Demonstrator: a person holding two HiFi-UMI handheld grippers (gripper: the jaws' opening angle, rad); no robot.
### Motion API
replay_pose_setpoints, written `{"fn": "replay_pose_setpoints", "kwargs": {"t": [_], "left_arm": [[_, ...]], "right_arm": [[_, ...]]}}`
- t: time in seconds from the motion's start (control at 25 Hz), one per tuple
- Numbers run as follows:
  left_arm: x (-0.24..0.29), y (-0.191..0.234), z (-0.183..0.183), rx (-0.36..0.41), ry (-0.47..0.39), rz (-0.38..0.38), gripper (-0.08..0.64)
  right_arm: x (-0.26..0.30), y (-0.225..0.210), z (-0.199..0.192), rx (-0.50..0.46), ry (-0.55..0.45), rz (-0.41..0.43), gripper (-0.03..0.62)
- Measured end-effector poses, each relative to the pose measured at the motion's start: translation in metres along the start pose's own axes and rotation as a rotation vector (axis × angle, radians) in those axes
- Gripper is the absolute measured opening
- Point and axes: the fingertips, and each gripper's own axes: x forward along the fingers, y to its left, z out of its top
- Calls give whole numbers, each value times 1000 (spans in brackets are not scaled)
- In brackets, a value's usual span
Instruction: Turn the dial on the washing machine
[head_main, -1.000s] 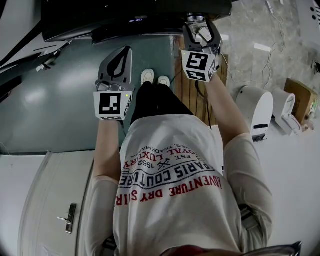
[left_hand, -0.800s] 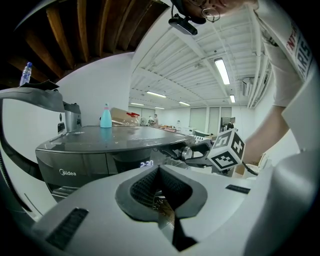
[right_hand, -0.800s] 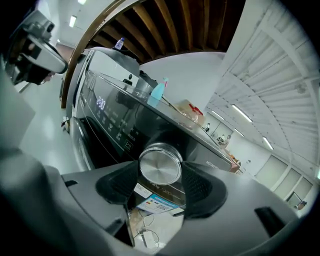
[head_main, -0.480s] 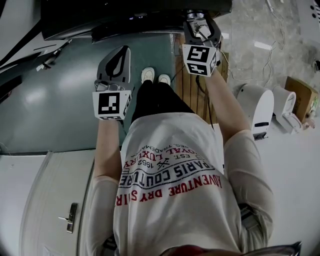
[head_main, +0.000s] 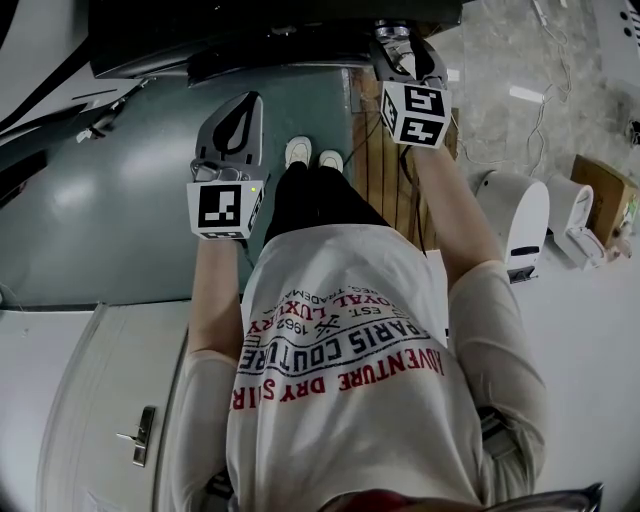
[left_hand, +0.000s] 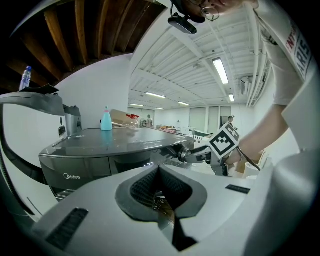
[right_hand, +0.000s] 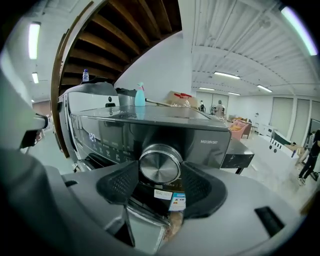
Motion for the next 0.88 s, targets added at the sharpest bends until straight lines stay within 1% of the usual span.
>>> {"fn": "replay_pose_setpoints", "kwargs": {"t": [0.12,0.16,0.28,0.36,0.44,0.48,0.56,0.68,0.76,0.88], "left_arm": [[-3,-2,7,23,-3,-9,15],[-5,-3,11,33,-6,-14,15],[-10,-7,27,64,-25,-34,15],[-15,-9,40,91,-37,-52,15],[-20,-11,54,118,-50,-67,15],[-23,-12,61,127,-57,-73,15],[-27,-17,76,141,-71,-88,15],[-33,-23,101,164,-106,-113,15],[-38,-23,116,183,-121,-116,15],[-41,-18,129,208,-100,-70,15]], "right_arm": [[-13,1,13,-32,-67,-28,282],[-20,3,19,-46,-88,-26,282],[-47,16,36,-86,-136,17,279],[-63,25,49,-105,-157,49,265],[-80,32,65,-104,-187,71,201],[-90,33,74,-99,-210,74,166],[-110,32,94,-88,-265,67,115],[-135,29,124,-79,-336,57,74],[-147,33,141,-82,-368,76,51],[-164,41,156,-86,-396,133,32]]}}
